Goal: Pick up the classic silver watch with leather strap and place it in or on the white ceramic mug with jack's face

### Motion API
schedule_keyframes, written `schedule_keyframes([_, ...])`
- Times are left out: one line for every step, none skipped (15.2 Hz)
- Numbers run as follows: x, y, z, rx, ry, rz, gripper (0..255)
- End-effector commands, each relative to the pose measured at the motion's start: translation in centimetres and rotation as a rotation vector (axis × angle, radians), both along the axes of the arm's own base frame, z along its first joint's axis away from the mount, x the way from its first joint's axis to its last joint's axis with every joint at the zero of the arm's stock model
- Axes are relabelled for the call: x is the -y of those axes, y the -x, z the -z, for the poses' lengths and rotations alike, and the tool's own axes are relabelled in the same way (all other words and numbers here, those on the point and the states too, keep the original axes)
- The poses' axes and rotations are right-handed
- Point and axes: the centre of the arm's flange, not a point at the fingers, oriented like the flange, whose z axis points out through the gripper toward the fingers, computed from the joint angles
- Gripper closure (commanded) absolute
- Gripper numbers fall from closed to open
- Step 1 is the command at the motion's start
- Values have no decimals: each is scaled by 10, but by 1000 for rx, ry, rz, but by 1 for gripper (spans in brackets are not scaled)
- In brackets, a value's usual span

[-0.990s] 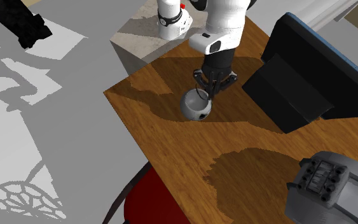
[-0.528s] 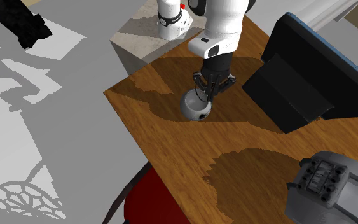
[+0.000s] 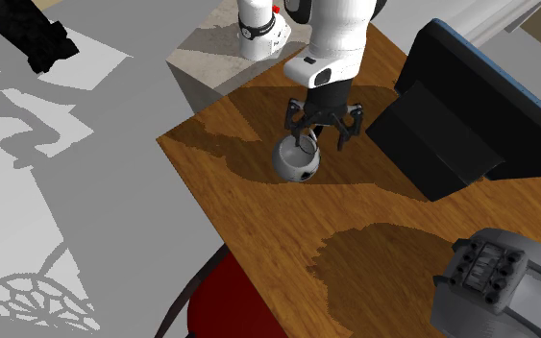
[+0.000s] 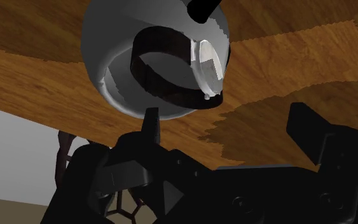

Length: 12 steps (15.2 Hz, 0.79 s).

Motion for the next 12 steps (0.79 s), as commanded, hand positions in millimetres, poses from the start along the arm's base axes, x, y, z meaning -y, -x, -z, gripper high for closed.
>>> schedule_keyframes([0, 0, 0, 0, 0, 0, 0])
schedule_keyframes([3, 5, -12, 0, 0, 0, 0])
schedule_keyframes([7, 11, -23, 0, 0, 0, 0])
schedule_keyframes([10, 16, -35, 0, 0, 0, 0])
schedule_keyframes([13, 20, -44, 0, 0, 0, 0])
schedule_keyframes([13, 20, -44, 0, 0, 0, 0])
schedule_keyframes([13, 20, -44, 0, 0, 0, 0])
schedule_keyframes([13, 20, -44, 0, 0, 0, 0])
schedule_keyframes([13, 20, -44, 0, 0, 0, 0])
schedule_keyframes([13, 20, -44, 0, 0, 0, 0])
schedule_keyframes([13, 20, -44, 0, 0, 0, 0])
schedule_keyframes([13, 20, -44, 0, 0, 0, 0])
